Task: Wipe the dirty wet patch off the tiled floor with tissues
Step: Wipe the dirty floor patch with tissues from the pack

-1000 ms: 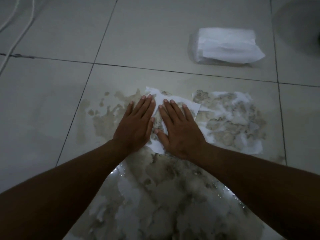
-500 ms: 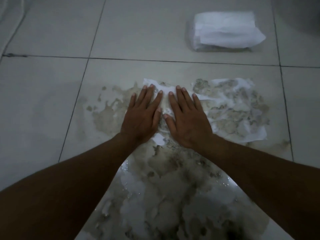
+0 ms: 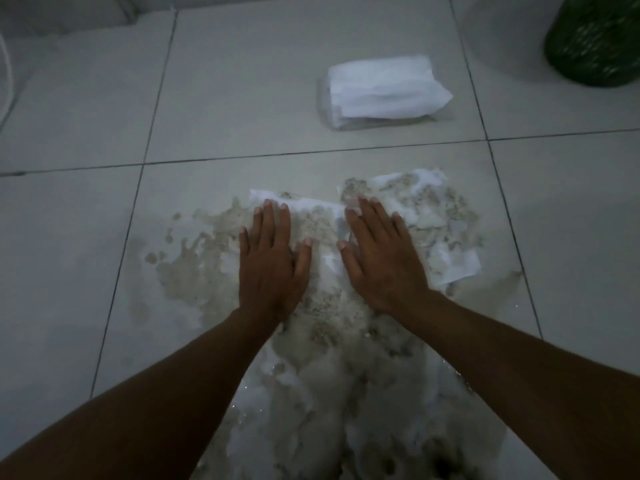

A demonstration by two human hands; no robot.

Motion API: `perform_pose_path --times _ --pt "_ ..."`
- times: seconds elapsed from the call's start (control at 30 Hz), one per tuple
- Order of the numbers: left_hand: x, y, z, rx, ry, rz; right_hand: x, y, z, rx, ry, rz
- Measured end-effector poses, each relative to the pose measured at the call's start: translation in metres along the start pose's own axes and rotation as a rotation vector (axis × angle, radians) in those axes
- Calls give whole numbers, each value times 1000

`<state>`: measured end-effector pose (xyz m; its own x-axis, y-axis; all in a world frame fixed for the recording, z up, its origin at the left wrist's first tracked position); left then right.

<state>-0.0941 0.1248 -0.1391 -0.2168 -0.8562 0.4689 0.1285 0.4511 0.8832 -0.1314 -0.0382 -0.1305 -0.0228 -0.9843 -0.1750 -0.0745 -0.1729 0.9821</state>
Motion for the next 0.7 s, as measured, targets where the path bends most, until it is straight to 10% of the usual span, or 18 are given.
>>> perform_pose_path --times 0.7 --pt "47 -30 -1 1 -62 94 39 -6 10 -50 -109 7"
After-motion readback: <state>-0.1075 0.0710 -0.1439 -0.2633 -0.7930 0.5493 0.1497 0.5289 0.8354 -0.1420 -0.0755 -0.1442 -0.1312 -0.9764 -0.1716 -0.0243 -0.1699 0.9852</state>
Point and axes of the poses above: each hand's wrist, its own z-axis away from the middle knuckle, its own y-axis out of the back of the hand, x = y × z, the point moved 8 cm from there along -z, towards the middle knuckle, and after that the axes turned 10 degrees about z, right-handed, at the moved point
